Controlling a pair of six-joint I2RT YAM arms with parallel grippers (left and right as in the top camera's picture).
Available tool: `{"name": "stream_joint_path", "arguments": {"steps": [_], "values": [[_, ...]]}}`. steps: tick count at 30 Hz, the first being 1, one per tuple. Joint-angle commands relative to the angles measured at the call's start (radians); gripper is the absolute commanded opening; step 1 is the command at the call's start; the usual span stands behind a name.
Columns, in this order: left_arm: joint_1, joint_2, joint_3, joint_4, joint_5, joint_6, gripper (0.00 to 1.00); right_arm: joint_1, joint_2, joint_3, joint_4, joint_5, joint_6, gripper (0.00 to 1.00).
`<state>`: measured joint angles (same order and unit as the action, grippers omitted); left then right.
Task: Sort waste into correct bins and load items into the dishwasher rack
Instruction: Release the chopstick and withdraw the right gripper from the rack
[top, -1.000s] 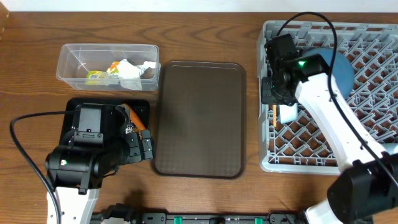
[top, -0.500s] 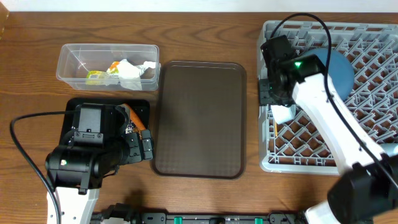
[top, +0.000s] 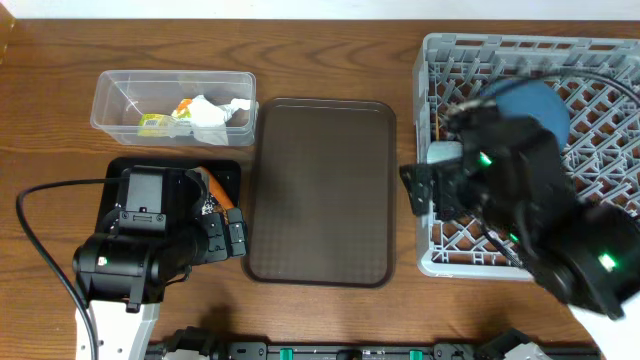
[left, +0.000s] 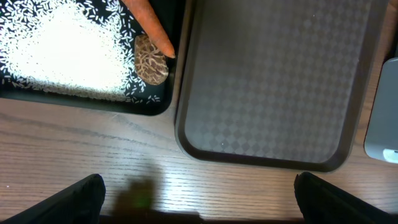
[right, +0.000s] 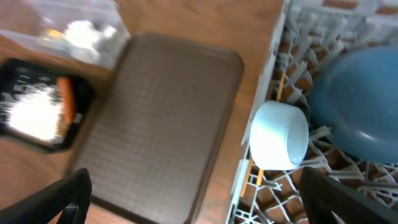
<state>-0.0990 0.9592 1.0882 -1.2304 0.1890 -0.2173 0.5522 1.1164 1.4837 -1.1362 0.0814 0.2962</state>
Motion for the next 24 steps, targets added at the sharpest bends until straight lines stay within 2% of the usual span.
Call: {"name": "stream_joint_path", "arguments": {"steps": [1,5,10,15,18,24], "values": [[0.002,0.000,0.004,-0.003,0.009,-0.010,0.98,0.013,-0.050,0.002,-0.035,-0.034,-0.006,0.99],[0.002,0.000,0.004,-0.003,0.009,-0.010,0.98,0.011,-0.122,0.002,-0.106,0.037,-0.014,0.99],[0.002,0.000,0.004,-0.003,0.009,-0.010,0.98,0.011,-0.237,0.002,-0.112,0.171,-0.020,0.99],[0.002,0.000,0.004,-0.003,0.009,-0.010,0.98,-0.020,-0.344,-0.042,-0.069,0.225,-0.117,0.99],[0.002,0.000,0.004,-0.003,0.009,-0.010,0.98,-0.118,-0.426,-0.145,0.027,0.174,-0.166,0.99],[0.002,0.000,0.004,-0.003,0.010,-0.010,0.98,-0.390,-0.637,-0.525,0.293,-0.028,-0.193,0.99]]}}
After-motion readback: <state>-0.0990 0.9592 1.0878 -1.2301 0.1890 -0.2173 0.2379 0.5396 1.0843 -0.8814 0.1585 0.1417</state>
